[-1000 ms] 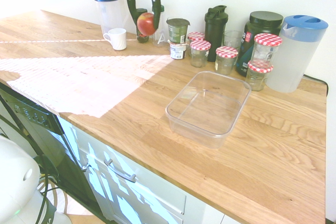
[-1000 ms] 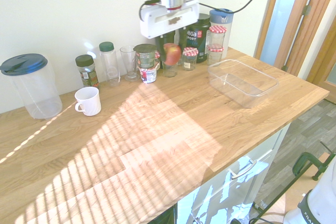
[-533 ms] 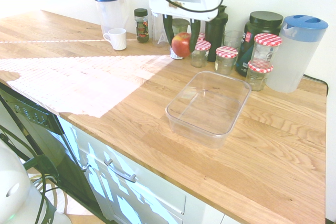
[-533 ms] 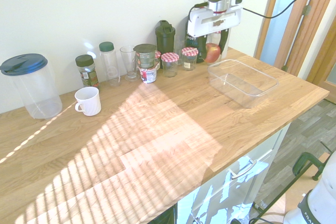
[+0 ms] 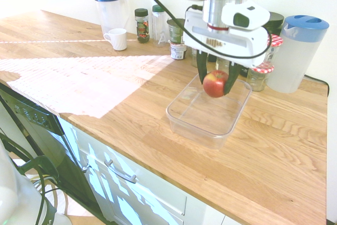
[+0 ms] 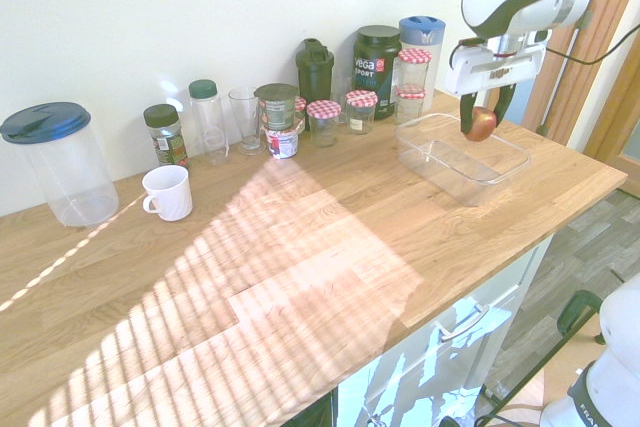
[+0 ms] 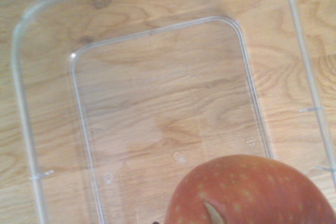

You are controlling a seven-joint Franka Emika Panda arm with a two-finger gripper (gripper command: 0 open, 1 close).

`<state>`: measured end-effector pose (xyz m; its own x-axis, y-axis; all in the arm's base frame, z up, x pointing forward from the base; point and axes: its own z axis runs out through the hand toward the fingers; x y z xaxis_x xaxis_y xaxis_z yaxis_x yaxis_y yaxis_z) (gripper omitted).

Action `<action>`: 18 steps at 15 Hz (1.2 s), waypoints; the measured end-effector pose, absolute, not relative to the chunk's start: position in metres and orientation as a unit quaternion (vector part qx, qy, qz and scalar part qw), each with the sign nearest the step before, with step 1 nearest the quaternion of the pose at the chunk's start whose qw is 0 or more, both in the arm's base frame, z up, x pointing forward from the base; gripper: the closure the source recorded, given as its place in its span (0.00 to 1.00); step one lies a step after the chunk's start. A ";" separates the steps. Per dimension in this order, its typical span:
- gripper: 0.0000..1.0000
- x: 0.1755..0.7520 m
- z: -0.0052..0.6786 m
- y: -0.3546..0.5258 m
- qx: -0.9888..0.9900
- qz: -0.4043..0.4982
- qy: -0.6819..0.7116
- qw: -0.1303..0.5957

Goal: Put the apple into the container

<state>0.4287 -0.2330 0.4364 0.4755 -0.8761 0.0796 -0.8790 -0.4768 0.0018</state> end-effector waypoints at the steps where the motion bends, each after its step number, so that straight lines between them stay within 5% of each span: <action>1: 1.00 0.427 0.425 -0.231 0.859 0.034 -0.510 0.020; 12: 1.00 0.466 0.371 -0.208 0.857 0.059 -0.511 0.006; 13: 0.00 0.470 0.366 -0.207 0.855 0.056 -0.515 0.012; 18: 0.00 0.482 0.362 -0.192 0.855 0.055 -0.515 0.019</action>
<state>0.4825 -0.1923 0.3623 0.4627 -0.8791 0.1142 -0.8834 -0.4680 -0.0235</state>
